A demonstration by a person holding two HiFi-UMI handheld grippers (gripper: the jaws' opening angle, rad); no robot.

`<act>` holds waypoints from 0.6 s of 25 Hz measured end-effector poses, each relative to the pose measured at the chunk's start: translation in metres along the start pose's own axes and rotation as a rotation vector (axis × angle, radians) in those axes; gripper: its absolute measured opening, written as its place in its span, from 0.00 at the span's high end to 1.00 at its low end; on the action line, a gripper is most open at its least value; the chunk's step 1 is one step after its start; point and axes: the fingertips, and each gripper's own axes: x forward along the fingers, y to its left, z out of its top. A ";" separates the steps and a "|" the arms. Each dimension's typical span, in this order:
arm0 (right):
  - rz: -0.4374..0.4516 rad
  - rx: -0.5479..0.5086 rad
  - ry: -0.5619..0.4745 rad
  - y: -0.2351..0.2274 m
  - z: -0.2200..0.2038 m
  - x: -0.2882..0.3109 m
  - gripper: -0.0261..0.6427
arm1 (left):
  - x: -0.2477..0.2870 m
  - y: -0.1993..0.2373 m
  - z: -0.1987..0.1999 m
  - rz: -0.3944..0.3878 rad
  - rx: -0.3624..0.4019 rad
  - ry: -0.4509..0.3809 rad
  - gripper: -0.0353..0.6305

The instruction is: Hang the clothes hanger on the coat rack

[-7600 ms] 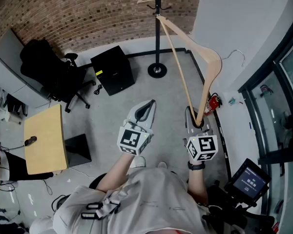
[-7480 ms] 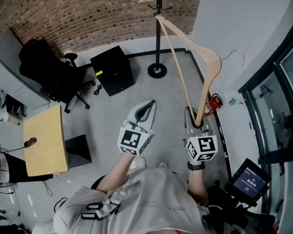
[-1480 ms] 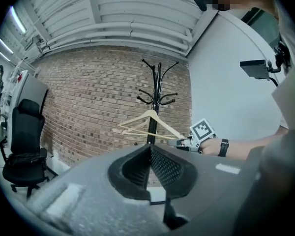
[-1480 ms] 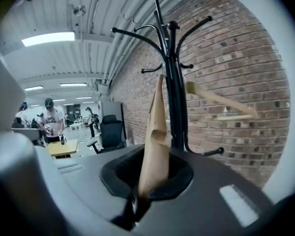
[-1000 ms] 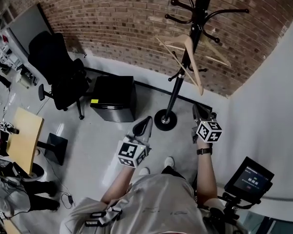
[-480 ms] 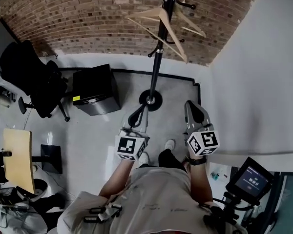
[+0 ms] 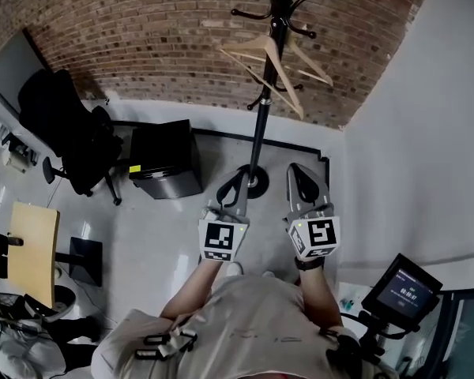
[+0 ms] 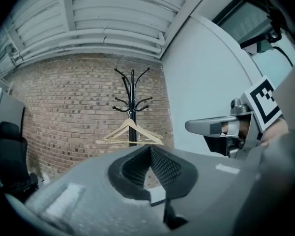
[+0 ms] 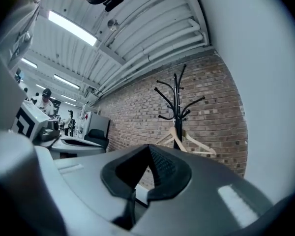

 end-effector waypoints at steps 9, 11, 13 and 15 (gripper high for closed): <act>0.051 0.009 -0.006 0.001 -0.005 -0.012 0.96 | 0.001 -0.034 -0.002 -0.060 -0.060 -0.058 0.95; 0.036 0.007 -0.012 -0.007 -0.004 -0.013 0.96 | 0.008 -0.039 0.003 -0.078 -0.048 -0.073 0.95; 0.021 0.006 -0.020 -0.016 -0.004 -0.014 0.96 | 0.014 -0.043 0.008 -0.088 -0.033 -0.085 0.95; 0.007 0.008 -0.023 -0.023 -0.007 -0.016 0.96 | 0.018 -0.047 0.008 -0.095 -0.023 -0.089 0.95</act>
